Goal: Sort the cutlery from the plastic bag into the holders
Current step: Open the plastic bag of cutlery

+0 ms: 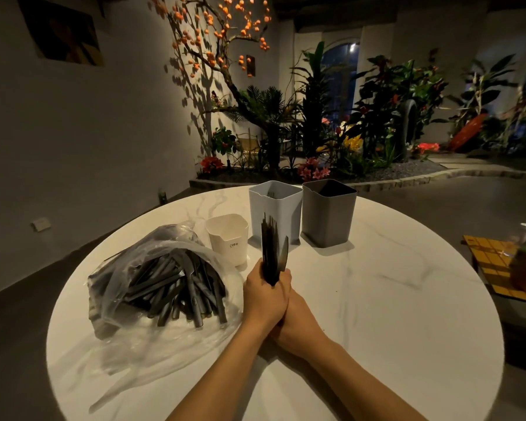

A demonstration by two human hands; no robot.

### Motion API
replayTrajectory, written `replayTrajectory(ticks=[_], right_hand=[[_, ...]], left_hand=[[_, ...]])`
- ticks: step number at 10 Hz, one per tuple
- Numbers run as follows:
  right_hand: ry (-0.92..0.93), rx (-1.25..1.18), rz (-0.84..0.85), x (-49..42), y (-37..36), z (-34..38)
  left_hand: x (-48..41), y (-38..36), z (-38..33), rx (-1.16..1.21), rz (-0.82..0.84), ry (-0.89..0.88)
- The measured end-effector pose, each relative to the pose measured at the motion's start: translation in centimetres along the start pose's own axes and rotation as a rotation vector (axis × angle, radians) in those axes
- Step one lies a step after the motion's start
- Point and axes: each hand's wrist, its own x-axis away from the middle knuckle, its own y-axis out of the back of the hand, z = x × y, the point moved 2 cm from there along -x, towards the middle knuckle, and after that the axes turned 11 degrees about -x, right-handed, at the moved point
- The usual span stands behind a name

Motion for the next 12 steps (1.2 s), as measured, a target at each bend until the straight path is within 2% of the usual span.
replayTrajectory(ticks=[1,2,3,4,5,6,7,8,9,10,11,12], right_hand=[[-0.101,0.261,0.203,-0.9,-0.5,-1.7],[-0.047,-0.207,-0.223,-1.2,-0.8,-0.4],[0.18,-0.493,-0.134,0.5,1.7,-1.9],[0.254,-0.697,0.067,1.2,3.1,-2.0],[0.225,-0.763,0.107,1.2,5.0,-3.5],[-0.022,-0.658,-0.175,0.4,6.5,-4.5],[-0.077,-0.852,-0.576,0.1,7.8,-4.6],[0.159,-1.193,-0.319,0.3,8.8,-3.7],[0.278,-1.347,-0.115,0.2,7.9,-3.2],[0.217,-1.295,-0.171,-0.3,6.0,-3.0],[0.219,-1.183,-0.229,-0.6,5.7,-2.6],[0.303,-1.122,-0.294,-0.6,6.5,-2.1]], left_hand=[[-0.1,0.3,0.8,0.04,0.018,0.038],[-0.4,0.8,1.9,0.062,0.078,0.052],[-0.5,1.6,2.2,0.147,0.12,0.088],[-0.7,2.4,2.1,0.197,0.166,0.134],[-1.1,3.1,1.7,0.123,0.172,0.046],[-1.0,3.1,0.6,0.032,0.176,-0.15],[-0.9,2.2,-0.3,0.168,0.206,-0.154],[-1.1,1.0,-0.2,0.416,0.219,-0.017],[-1.1,-0.1,0.9,0.479,0.246,0.088],[-0.7,-0.5,1.9,0.359,0.328,0.096],[-1.1,-0.8,2.1,0.306,0.318,0.116],[-1.6,-1.0,1.8,0.434,0.329,0.099]])
